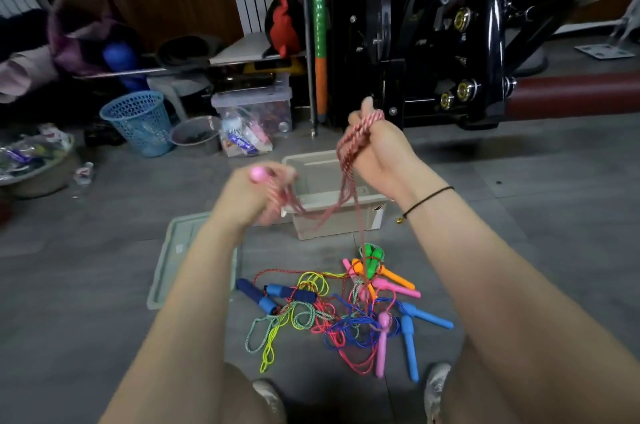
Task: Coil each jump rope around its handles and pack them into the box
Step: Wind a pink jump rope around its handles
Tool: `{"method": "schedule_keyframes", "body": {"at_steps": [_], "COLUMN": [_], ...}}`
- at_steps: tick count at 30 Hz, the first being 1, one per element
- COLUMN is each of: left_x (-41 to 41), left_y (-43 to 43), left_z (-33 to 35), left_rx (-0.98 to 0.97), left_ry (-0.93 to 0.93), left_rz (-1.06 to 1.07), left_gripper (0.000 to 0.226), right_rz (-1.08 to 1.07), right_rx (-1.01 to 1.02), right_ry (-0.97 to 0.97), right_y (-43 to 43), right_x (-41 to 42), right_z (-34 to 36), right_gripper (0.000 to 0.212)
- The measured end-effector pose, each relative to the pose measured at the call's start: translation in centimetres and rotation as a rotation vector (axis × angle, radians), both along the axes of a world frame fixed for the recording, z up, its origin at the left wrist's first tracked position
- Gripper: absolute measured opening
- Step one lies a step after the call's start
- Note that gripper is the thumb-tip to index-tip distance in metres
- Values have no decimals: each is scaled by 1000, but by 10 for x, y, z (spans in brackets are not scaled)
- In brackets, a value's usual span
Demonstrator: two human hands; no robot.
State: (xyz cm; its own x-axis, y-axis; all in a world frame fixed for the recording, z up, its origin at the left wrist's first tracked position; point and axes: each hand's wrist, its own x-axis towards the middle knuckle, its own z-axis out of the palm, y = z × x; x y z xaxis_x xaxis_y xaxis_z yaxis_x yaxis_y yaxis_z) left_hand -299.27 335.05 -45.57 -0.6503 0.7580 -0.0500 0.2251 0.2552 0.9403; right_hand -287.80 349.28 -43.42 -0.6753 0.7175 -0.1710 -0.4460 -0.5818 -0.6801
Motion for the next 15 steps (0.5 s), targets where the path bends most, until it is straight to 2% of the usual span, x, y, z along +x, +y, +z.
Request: {"method": "schedule_keyframes", "body": {"at_steps": [2,3,6,9,11,12,15], "left_x": [22,33,50,54,56,54,44], "left_y": [1,5,31,39,40,40,43], "left_z": [-12,-18,-28,-28,-25,-24,-21], "left_rx": [-63,-120,-134,-20,52,75,185], "left_ry": [48,106,154,20,-71,-111,-222], "left_rz": [-203,-233,-150,-48,6,34,106], "left_gripper": [12,15,14,21,11,14,10], "right_rz": [77,111,185,216,162,123,109], "right_rx": [20,38,92,218,348,437,681], "right_ry": [106,131,216,245,155,61,-278], "right_y": [-20,-28,-46,-45,-36,-29,-10], "right_x": [-5,-8,-7,-3,3,8,19], "right_z": [18,24,35,35,27,21,-2], "right_gripper": [27,27,29,28,17,14,30]}}
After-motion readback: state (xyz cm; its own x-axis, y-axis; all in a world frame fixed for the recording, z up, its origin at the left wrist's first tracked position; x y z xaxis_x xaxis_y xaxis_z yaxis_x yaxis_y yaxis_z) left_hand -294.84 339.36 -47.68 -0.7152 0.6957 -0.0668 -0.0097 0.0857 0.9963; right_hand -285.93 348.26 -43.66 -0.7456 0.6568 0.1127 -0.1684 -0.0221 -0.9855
